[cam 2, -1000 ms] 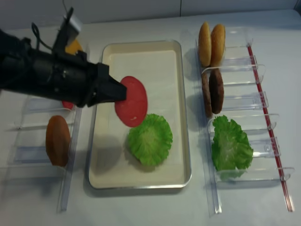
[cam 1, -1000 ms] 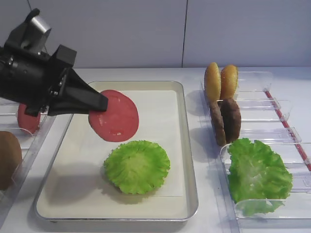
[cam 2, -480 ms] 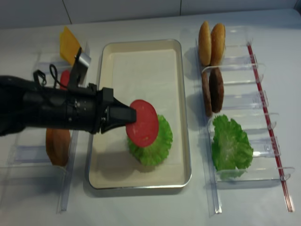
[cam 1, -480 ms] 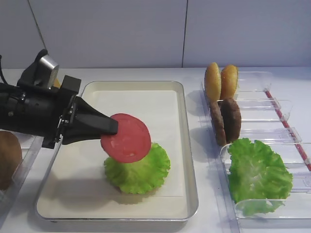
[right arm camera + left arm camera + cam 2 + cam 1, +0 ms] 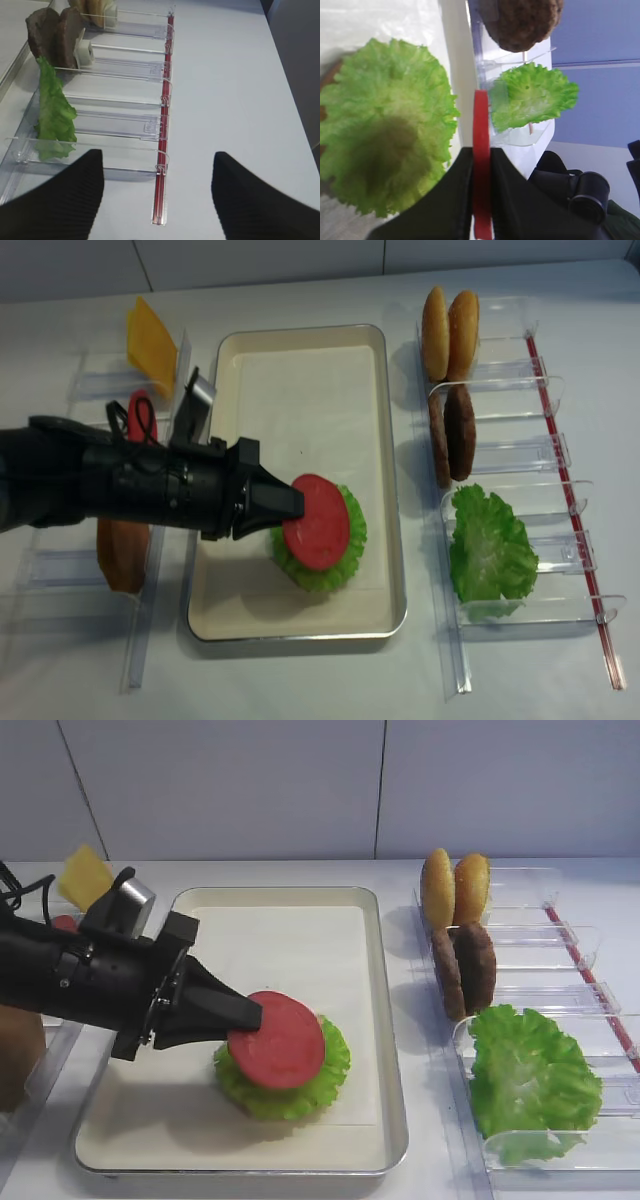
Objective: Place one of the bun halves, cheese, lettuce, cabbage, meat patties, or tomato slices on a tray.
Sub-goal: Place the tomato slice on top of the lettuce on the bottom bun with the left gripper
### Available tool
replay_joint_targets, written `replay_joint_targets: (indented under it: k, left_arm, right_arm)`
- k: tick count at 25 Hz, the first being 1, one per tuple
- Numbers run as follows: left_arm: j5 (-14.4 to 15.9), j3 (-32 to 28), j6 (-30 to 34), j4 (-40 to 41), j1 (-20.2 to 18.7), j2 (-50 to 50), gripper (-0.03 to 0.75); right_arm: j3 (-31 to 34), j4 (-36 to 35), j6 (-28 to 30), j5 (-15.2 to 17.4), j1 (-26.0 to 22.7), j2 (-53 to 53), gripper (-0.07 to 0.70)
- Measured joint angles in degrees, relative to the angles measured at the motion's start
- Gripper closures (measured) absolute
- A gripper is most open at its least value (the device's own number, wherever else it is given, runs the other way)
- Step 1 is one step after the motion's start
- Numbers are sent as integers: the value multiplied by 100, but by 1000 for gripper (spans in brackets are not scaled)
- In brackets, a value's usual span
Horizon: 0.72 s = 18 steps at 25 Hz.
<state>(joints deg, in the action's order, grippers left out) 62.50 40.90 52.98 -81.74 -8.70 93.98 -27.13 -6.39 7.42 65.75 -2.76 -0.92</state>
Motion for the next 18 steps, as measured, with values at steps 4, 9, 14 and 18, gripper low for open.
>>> replay_joint_targets:
  k: [4,9,14,18]
  left_arm:
    - [-205,0,45,0,0,145,656]
    - [-381,0,80,-65,0,145,656]
    - [-390,0,59,-193,0,145,656]
    - [-454,0,-70,-257,-25,145,656]
  right_arm:
    - [0,0,0,0,0,0,149]
    - [0,0,0,0,0,0,149]
    - [0,0,0,0,0,0,149]
    - [0,0,0,0,0,0,149]
